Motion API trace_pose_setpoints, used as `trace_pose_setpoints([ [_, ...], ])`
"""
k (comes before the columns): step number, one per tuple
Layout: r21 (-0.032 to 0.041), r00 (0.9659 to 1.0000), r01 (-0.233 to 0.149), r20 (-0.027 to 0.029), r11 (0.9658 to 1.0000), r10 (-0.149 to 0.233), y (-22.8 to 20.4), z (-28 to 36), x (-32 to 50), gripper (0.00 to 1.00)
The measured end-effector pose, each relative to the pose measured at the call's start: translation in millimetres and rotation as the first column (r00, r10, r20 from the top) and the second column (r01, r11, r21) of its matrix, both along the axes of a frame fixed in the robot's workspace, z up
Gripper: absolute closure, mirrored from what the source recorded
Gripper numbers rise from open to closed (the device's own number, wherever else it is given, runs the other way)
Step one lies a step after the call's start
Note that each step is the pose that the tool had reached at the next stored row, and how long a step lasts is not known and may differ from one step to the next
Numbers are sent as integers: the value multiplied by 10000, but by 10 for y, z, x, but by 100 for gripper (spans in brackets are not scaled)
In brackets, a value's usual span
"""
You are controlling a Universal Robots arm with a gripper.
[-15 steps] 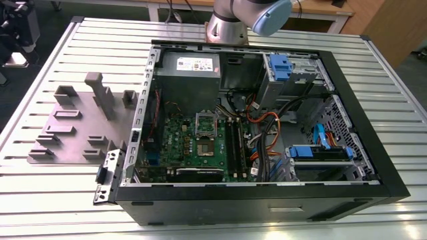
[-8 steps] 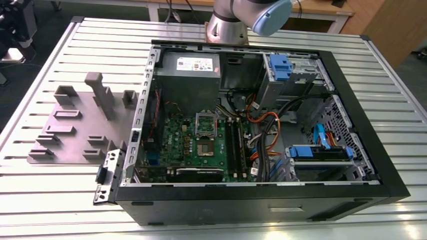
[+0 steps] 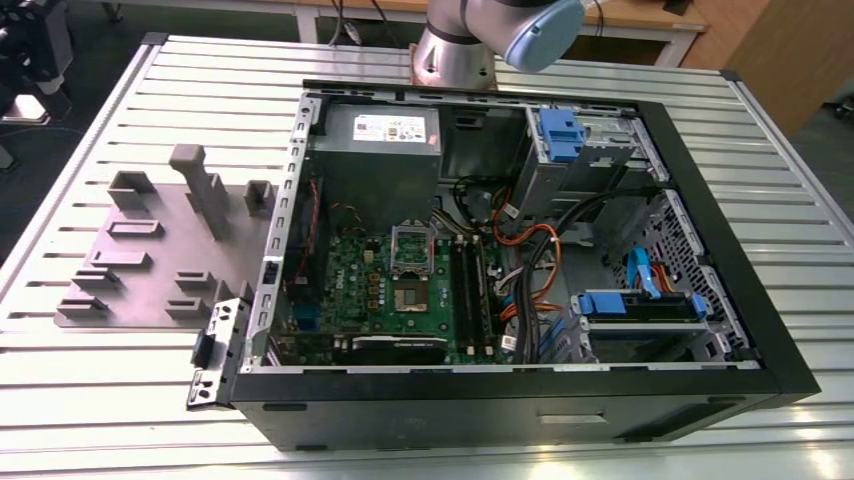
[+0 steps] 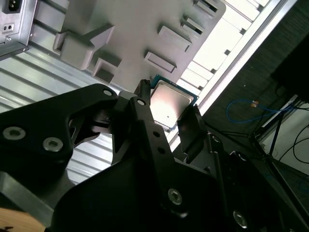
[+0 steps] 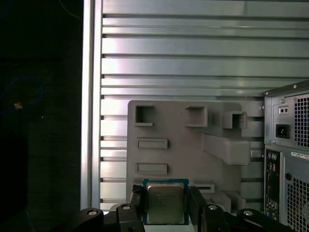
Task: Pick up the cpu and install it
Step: 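Pick up the cpu and move it towards the insertion slot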
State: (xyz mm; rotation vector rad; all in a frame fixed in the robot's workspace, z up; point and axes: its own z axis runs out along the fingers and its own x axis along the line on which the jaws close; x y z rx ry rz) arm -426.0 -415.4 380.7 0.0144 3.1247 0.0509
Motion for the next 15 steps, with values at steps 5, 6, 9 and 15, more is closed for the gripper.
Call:
trace_pose_setpoints([
  [5,1,10000,0,2,10000,0,-1,-2,7,53],
  [6,1,10000,-1,2,10000,1,-1,-1,8,53],
  [9,1,10000,-1,1,10000,1,-1,-1,16,53],
  [15,0,10000,0,2,10000,0,-2,-1,41,53],
])
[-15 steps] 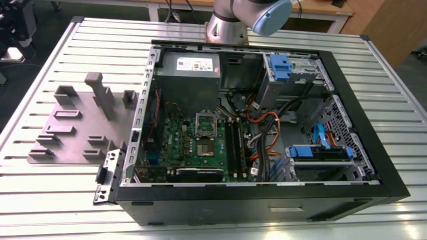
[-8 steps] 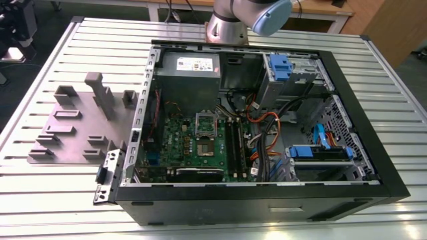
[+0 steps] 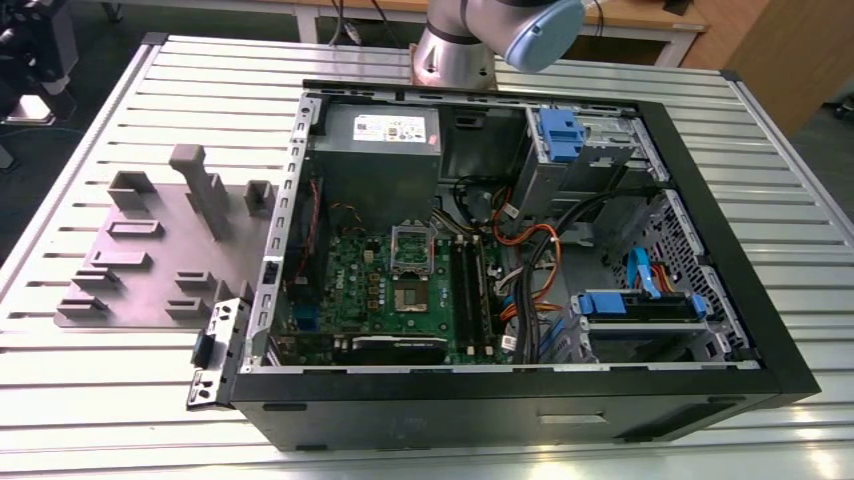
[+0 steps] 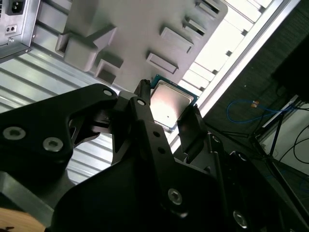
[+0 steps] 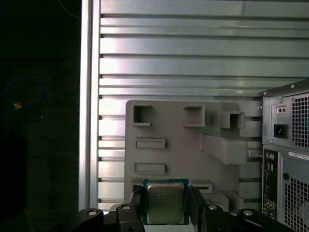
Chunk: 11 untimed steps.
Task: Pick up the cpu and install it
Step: 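Pick up the cpu and move it towards the insertion slot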
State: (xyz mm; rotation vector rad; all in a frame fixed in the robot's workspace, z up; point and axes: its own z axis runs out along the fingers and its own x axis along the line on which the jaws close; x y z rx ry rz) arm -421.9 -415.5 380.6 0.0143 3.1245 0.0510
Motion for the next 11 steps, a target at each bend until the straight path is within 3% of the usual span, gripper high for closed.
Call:
trace_pose_setpoints([
  [11,0,10000,0,0,10000,0,-5,0,42,53],
])
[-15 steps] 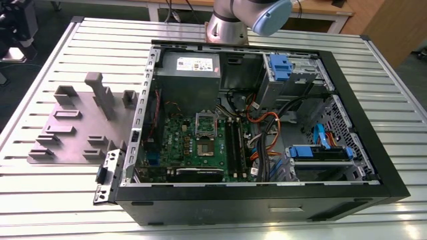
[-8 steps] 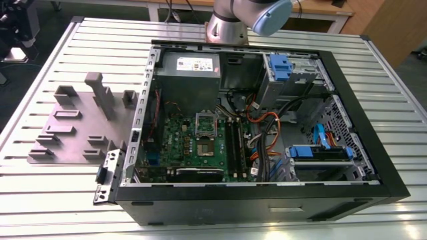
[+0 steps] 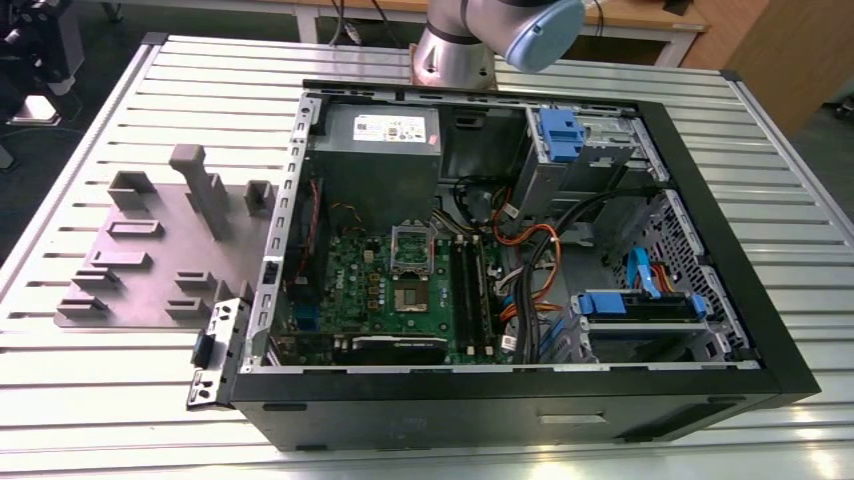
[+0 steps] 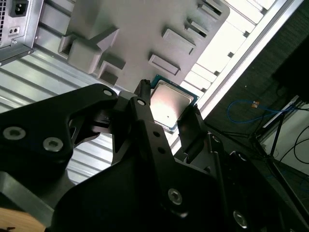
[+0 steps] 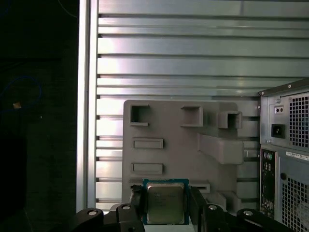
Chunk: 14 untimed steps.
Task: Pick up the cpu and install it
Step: 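Pick up the cpu and move it towards the insertion slot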
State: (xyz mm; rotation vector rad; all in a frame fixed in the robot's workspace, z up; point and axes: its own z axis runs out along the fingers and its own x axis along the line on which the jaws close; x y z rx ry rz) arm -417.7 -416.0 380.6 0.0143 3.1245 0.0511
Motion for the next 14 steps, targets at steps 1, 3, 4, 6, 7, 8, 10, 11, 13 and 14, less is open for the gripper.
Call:
trace_pose_setpoints([
  [1,-1,10000,0,-2,10000,0,-4,1,2,53],
  [3,0,10000,0,0,10000,0,-14,0,3,53],
  [4,0,10000,0,0,10000,0,-22,0,3,53],
  [6,0,10000,-1,-1,10000,1,-44,0,4,53],
  [7,0,10000,0,1,10000,0,-55,0,4,53],
  [8,0,10000,0,-1,10000,0,-71,0,4,53],
  [10,4,10000,0,-20,10000,0,-100,-1,19,53],
  [11,5,10000,-1,-50,10000,1,-108,0,30,53],
  [13,9,9999,1,-116,10000,-1,-118,0,53,53],
  [14,16,9999,2,-153,10000,-2,-119,0,65,53],
])
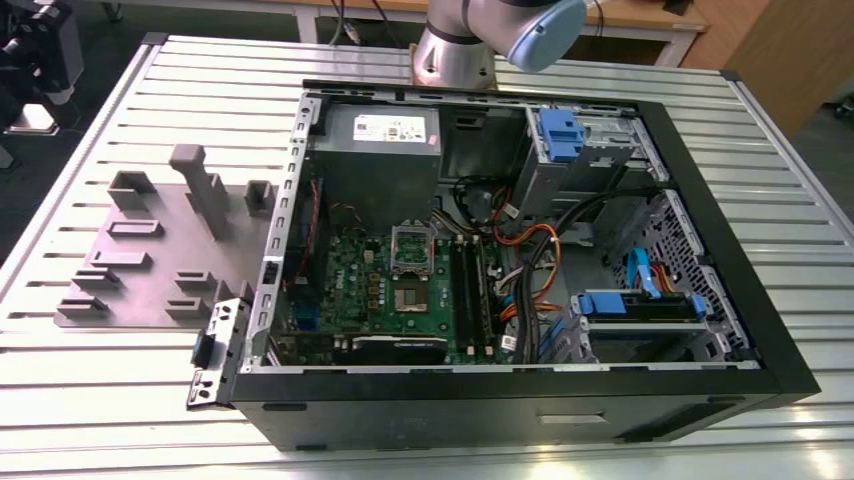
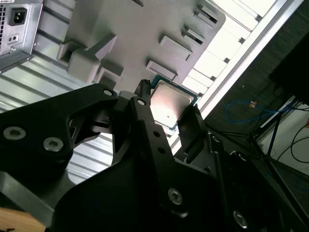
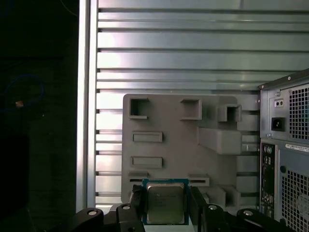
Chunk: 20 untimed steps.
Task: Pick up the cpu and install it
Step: 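Pick up the cpu and move it towards the insertion slot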
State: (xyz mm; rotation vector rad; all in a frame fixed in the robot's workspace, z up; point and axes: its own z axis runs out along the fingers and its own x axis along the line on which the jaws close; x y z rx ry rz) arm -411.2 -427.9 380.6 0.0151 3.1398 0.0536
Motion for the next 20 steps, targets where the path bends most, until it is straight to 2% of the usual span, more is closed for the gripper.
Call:
trace_pose_setpoints([
  [1,3,10000,1,-25,10000,-1,-1,0,8,53],
  [10,4,10000,3,-26,10000,-3,-19,0,11,53],
  [20,3,10000,3,-27,10000,-3,-20,0,53,53],
])
